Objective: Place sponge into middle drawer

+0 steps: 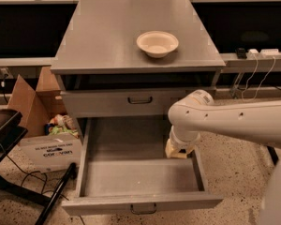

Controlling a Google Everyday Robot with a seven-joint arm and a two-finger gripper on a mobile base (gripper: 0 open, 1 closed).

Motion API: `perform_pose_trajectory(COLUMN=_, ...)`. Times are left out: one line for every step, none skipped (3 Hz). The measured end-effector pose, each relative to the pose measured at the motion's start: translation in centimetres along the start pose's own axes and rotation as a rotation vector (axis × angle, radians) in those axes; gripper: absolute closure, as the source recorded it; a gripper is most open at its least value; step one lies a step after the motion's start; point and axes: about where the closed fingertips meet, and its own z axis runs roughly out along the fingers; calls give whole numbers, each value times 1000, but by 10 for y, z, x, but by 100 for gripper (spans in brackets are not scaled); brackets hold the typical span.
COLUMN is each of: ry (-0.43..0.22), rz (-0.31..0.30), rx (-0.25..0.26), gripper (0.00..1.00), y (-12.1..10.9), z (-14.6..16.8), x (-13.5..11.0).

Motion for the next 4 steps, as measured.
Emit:
perform_pose_trajectory(ry=-35, rz=6, rx=-31, gripper=100, y=0, z=39, x=-13)
perform_pose_trajectory(ry=-68, rz=48, rx=-108, gripper=100, y=13, z=71, x=-8)
perform_pose_trajectory(ry=-56, rz=79, rx=-171, gripper=100, y=34, z=96, x=8)
perform_pose_trajectory(ry=-59, rz=78, rx=-174, gripper=81, y=35, z=97, x=7)
